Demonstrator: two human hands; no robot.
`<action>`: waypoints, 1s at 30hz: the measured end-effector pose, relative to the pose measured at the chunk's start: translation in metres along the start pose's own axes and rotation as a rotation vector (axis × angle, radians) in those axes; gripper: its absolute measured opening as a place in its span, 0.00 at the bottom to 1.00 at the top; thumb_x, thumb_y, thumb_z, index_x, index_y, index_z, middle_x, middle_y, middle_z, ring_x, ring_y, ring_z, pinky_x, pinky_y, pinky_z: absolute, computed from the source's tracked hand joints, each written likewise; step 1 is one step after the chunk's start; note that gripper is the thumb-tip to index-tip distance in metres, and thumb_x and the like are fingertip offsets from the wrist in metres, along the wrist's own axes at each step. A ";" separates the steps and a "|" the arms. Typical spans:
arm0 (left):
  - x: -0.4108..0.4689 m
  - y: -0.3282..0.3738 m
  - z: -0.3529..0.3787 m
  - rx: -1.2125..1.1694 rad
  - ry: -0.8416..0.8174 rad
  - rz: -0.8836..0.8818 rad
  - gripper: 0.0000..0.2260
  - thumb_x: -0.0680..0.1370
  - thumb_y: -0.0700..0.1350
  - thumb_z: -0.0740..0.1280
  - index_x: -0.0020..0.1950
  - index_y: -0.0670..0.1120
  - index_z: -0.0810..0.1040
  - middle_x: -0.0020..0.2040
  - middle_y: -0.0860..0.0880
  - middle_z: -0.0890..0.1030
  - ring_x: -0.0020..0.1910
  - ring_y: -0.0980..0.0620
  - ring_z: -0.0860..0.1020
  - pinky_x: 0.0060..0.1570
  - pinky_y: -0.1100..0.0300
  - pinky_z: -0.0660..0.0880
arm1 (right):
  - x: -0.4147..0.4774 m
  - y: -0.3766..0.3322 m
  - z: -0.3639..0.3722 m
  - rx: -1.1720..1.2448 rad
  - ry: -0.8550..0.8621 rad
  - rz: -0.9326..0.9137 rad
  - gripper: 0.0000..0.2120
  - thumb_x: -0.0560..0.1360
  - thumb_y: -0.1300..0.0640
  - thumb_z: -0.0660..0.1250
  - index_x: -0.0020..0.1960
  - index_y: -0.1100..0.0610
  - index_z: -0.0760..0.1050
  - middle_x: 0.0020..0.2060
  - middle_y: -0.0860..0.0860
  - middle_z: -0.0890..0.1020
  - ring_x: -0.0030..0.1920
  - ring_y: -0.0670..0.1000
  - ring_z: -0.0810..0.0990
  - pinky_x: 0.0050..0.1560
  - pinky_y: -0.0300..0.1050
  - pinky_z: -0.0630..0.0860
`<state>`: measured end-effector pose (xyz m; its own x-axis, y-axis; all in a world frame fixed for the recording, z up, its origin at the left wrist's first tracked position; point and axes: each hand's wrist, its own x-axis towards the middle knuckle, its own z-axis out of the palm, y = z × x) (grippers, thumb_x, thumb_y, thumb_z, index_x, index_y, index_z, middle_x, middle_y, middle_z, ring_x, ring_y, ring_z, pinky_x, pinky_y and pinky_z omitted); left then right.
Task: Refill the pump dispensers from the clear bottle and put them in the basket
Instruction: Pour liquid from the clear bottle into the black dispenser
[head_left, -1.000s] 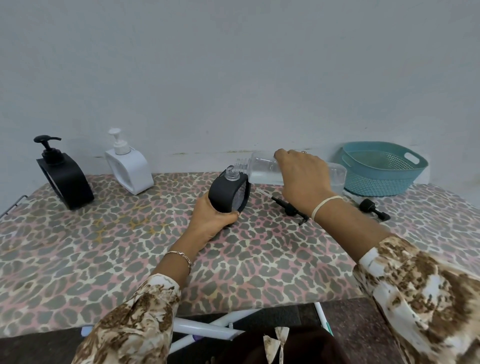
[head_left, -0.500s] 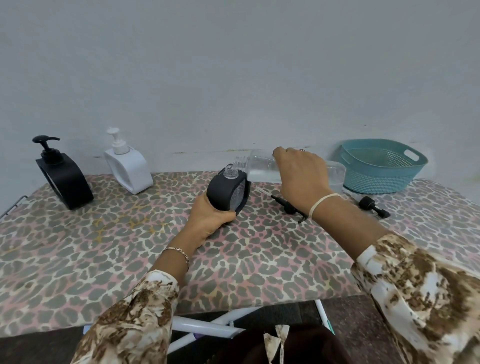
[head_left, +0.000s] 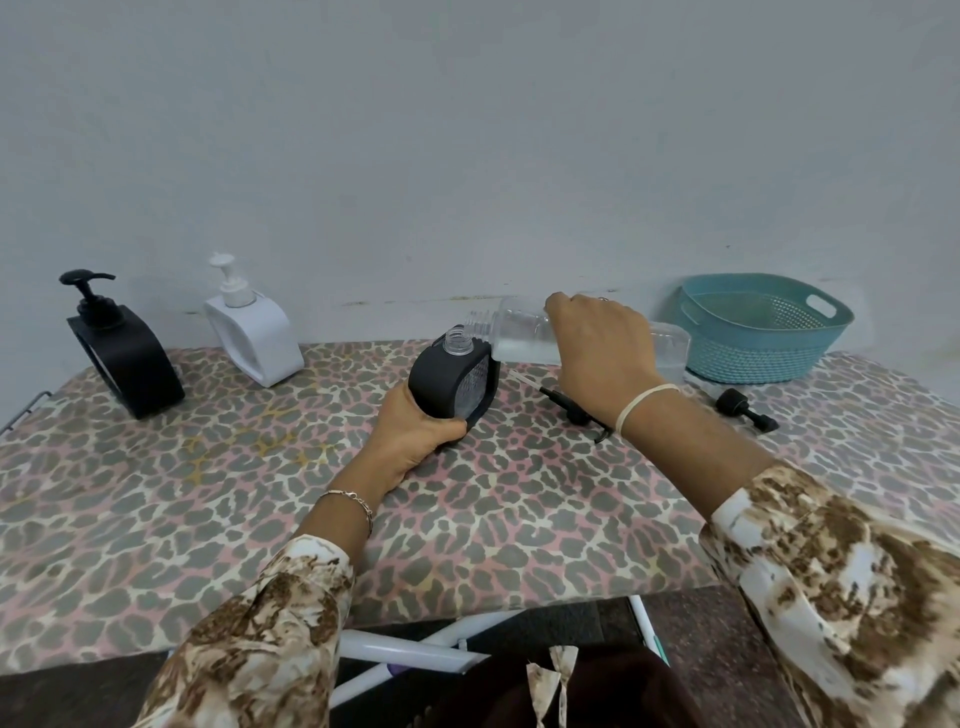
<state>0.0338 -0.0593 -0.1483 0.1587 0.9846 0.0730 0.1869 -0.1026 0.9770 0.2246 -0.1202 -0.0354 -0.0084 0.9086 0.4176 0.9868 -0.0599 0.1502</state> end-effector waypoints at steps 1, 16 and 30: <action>0.000 0.000 0.000 0.000 -0.001 0.002 0.21 0.63 0.30 0.76 0.45 0.53 0.77 0.39 0.60 0.83 0.38 0.66 0.81 0.35 0.72 0.75 | 0.000 0.000 0.000 0.000 0.001 -0.003 0.15 0.67 0.70 0.65 0.48 0.56 0.66 0.36 0.50 0.69 0.35 0.53 0.67 0.35 0.45 0.61; 0.002 -0.004 0.000 -0.002 0.018 -0.029 0.22 0.61 0.32 0.77 0.47 0.52 0.77 0.42 0.56 0.83 0.41 0.63 0.82 0.37 0.69 0.77 | 0.002 -0.001 -0.002 -0.029 0.009 -0.019 0.17 0.67 0.72 0.65 0.45 0.56 0.62 0.33 0.49 0.67 0.35 0.53 0.67 0.36 0.45 0.62; 0.001 -0.005 0.001 -0.022 0.017 -0.020 0.22 0.62 0.31 0.77 0.45 0.53 0.77 0.40 0.60 0.82 0.39 0.67 0.81 0.35 0.73 0.75 | 0.002 -0.002 -0.006 -0.042 0.008 -0.029 0.15 0.68 0.72 0.64 0.45 0.56 0.62 0.35 0.50 0.68 0.35 0.53 0.67 0.36 0.45 0.62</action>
<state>0.0339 -0.0578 -0.1529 0.1391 0.9887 0.0563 0.1681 -0.0796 0.9825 0.2215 -0.1209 -0.0301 -0.0380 0.9068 0.4199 0.9786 -0.0512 0.1993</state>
